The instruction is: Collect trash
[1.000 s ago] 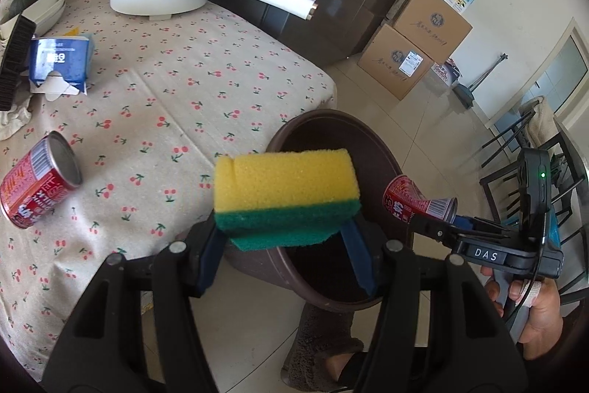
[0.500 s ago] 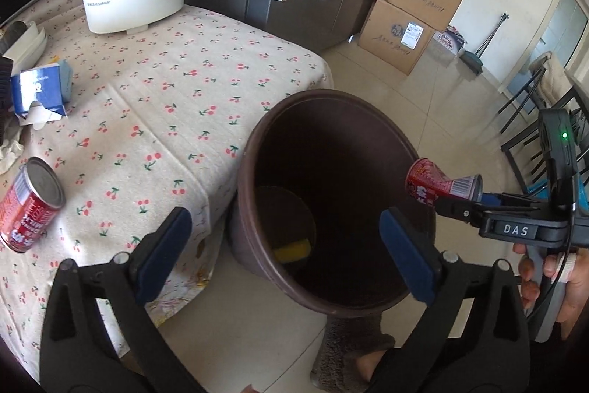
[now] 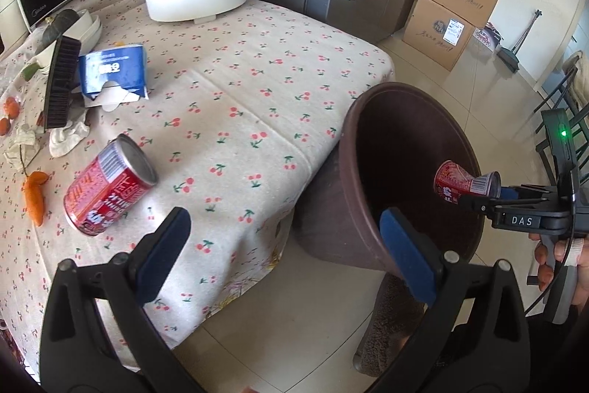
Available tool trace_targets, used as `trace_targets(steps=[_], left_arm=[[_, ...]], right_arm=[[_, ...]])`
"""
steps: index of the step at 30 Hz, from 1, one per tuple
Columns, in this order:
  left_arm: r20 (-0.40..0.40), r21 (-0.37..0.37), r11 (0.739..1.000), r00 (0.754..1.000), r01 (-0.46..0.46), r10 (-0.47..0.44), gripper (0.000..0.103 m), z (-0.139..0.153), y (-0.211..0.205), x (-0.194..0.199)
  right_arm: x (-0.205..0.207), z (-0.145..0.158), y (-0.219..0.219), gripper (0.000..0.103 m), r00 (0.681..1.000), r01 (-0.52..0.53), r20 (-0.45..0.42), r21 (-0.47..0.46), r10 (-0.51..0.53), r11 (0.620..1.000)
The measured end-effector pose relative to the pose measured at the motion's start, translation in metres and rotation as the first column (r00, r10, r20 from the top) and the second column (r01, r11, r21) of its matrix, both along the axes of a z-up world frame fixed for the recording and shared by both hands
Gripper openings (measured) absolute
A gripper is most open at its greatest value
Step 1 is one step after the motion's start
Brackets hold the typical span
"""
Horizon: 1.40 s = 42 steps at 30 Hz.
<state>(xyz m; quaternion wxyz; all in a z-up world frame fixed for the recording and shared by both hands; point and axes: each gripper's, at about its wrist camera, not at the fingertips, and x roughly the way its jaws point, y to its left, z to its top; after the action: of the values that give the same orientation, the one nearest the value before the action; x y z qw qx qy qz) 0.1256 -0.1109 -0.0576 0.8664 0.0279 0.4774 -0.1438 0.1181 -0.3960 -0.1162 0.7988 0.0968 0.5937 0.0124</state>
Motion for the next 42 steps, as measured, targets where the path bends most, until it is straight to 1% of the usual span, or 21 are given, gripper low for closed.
trace_targets(steps=[5, 8, 9, 15, 23, 32, 42], left_arm=[[-0.018, -0.010, 0.999, 0.999, -0.046, 0.046, 0.102, 0.004, 0.031, 0.000], [-0.021, -0.012, 0.998, 0.998, -0.068, 0.067, 0.102, 0.006, 0.046, -0.002], [-0.020, -0.011, 0.997, 0.997, -0.073, 0.073, 0.102, 0.007, 0.051, -0.003], [-0.016, -0.010, 0.994, 0.994, -0.111, 0.111, 0.102, 0.013, 0.079, -0.009], [-0.036, -0.026, 0.984, 0.984, -0.176, 0.175, 0.102, 0.015, 0.119, -0.014], [-0.064, -0.045, 0.966, 0.965, -0.256, 0.253, 0.102, 0.016, 0.167, -0.019], [-0.071, -0.017, 0.944, 0.942, -0.330, 0.328, 0.102, 0.011, 0.224, -0.029]], right_arm=[[0.006, 0.000, 0.012, 0.062, 1.000, 0.005, -0.017, 0.002, -0.005, 1.000], [0.008, 0.007, 0.018, 0.073, 1.000, 0.018, -0.004, 0.010, -0.018, 1.000], [0.008, 0.010, 0.020, 0.074, 1.000, 0.020, 0.002, 0.012, -0.020, 1.000], [0.012, 0.025, 0.042, 0.076, 1.000, -0.003, 0.031, 0.019, 0.002, 1.000], [0.022, 0.049, 0.085, 0.076, 0.995, -0.065, 0.078, 0.016, 0.064, 0.998], [0.028, 0.074, 0.141, 0.080, 0.976, -0.162, 0.147, -0.006, 0.161, 0.987], [0.040, 0.079, 0.206, 0.081, 0.958, -0.241, 0.155, -0.026, 0.242, 0.970]])
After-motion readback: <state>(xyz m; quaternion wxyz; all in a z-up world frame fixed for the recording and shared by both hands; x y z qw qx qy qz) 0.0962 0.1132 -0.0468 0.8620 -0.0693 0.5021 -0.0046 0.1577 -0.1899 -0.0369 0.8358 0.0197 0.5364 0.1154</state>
